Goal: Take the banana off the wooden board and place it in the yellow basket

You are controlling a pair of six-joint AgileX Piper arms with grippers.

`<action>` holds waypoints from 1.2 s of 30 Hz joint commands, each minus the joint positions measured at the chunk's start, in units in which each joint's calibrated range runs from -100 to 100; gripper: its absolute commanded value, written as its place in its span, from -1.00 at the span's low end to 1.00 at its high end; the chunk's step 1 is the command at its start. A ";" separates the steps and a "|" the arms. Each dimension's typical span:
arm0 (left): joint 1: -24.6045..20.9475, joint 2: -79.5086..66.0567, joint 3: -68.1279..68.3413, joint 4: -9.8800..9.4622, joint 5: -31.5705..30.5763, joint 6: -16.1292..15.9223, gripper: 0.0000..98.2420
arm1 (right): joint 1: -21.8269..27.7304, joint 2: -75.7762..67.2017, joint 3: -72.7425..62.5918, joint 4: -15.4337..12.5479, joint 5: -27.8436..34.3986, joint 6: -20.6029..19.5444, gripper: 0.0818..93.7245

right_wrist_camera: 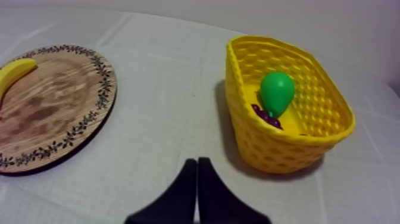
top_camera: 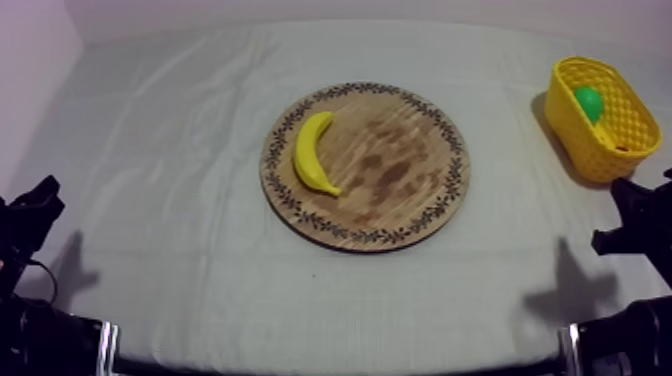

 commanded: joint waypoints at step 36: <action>-0.02 0.03 0.04 0.02 -0.01 -0.02 -1.00 | -15.03 34.00 -53.47 0.98 11.61 -10.93 -0.83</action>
